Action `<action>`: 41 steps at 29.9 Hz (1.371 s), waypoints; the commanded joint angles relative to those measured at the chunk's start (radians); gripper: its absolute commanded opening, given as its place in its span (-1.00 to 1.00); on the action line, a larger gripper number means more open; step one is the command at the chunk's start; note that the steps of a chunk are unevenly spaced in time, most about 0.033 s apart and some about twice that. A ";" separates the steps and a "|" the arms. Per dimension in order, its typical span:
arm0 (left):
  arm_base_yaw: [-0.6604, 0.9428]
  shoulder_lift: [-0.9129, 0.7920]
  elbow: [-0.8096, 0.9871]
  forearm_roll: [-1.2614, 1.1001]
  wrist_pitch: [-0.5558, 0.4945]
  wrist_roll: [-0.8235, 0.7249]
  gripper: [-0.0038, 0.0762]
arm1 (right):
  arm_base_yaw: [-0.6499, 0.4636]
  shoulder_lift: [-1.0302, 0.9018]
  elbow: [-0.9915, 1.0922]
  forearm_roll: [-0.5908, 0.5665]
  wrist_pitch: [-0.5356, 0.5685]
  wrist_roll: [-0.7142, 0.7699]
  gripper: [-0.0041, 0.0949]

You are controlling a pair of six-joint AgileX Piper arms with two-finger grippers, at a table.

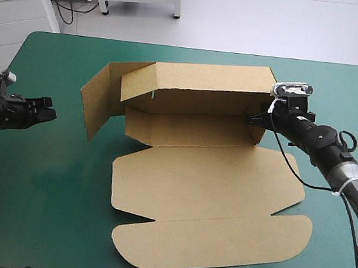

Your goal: Fold the box

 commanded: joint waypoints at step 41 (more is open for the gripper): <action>0.003 -0.044 -0.023 -0.063 -0.004 -0.018 -0.93 | -0.004 0.215 -0.640 -0.902 1.086 1.024 -0.92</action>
